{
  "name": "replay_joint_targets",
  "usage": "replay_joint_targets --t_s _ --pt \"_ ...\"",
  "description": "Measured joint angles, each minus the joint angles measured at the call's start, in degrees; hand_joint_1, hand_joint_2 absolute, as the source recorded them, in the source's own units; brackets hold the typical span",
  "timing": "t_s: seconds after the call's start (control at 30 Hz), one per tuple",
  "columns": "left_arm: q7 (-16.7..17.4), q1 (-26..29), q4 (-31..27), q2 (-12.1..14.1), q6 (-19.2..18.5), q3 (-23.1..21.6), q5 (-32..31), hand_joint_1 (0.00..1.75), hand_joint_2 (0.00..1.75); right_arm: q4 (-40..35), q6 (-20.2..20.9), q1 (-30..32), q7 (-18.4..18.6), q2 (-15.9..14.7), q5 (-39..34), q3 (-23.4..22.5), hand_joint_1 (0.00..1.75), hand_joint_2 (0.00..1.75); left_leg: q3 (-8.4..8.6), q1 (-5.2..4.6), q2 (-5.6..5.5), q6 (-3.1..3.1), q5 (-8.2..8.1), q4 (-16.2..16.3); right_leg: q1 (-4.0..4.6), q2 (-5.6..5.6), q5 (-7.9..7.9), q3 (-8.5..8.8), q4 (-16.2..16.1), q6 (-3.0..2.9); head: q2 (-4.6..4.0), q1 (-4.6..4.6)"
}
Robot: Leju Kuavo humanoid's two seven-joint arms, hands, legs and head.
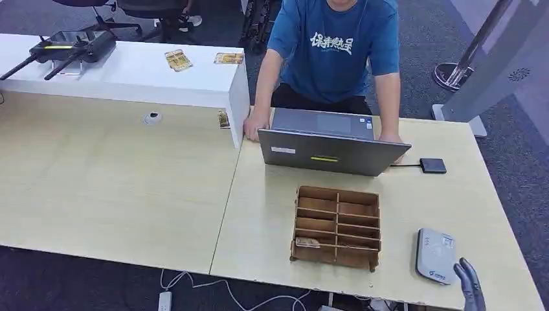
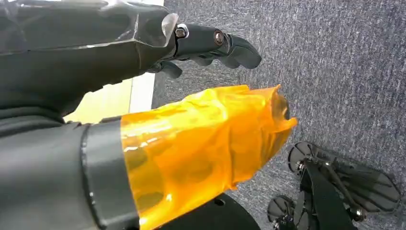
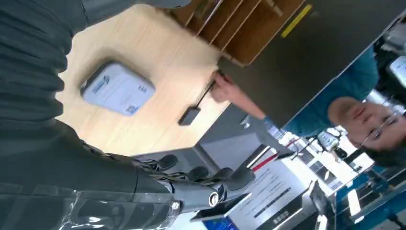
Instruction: Pass the card to the sensor for recognition and then transmit it.
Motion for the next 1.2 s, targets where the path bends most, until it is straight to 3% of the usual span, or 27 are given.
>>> replay_joint_targets --t_s 0.13,0.37,0.53,0.73,0.83,1.03,1.2 --pt "0.5 0.0 0.0 0.0 -0.2 0.0 -0.3 0.0 0.0 2.5 0.0 -2.5 0.4 0.8 0.7 4.2 0.0 1.75 0.02 0.0 -0.01 0.0 0.0 0.0 0.0 -0.01 0.0 0.01 0.0 0.0 0.0 0.0" --pt "1.0 0.0 0.0 0.1 -0.5 0.0 -1.3 0.0 0.0 6.1 0.0 -5.8 1.3 2.0 4.2 6.9 0.0 1.75 0.02 0.0 0.01 0.0 0.0 0.0 0.0 0.02 0.0 0.02 0.0 0.0 0.0 0.0" --pt "2.1 -0.1 0.0 0.4 -1.0 0.0 -2.5 0.0 0.0 10.8 0.0 -9.2 2.2 4.6 12.8 7.0 0.0 1.75 0.05 0.0 0.01 0.0 0.0 0.0 0.0 0.02 0.01 0.03 0.0 -0.01 0.0 0.0" --pt "2.5 -0.2 0.0 0.7 -1.3 0.0 -3.0 0.0 0.0 13.8 0.0 -11.0 2.8 6.3 15.7 6.4 0.0 1.75 0.06 0.0 0.0 0.0 0.0 0.0 0.0 0.01 0.01 0.07 0.0 -0.01 0.0 0.02" --pt "3.1 -0.2 0.0 0.9 -1.4 0.0 -3.7 0.0 0.0 15.4 0.0 -12.4 4.2 6.4 19.6 6.0 0.0 1.75 0.07 0.0 0.01 0.0 0.0 0.0 0.0 0.03 0.01 0.06 0.0 -0.01 0.0 0.0" --pt "3.5 -0.3 0.0 1.2 -1.4 0.0 -4.0 0.0 0.0 17.3 0.0 -13.8 4.7 6.4 20.4 5.6 0.0 1.75 0.06 -0.01 0.0 0.0 0.0 0.0 -0.01 0.0 0.01 0.09 0.0 -0.01 0.0 0.02" --pt "4.0 -0.4 0.0 1.5 -1.8 -0.1 -4.6 0.0 0.0 18.9 -0.1 -15.0 8.1 6.4 27.8 4.7 0.0 1.75 0.07 -0.01 0.0 0.0 0.0 0.0 0.0 0.01 0.01 0.08 0.0 -0.01 0.0 0.0"
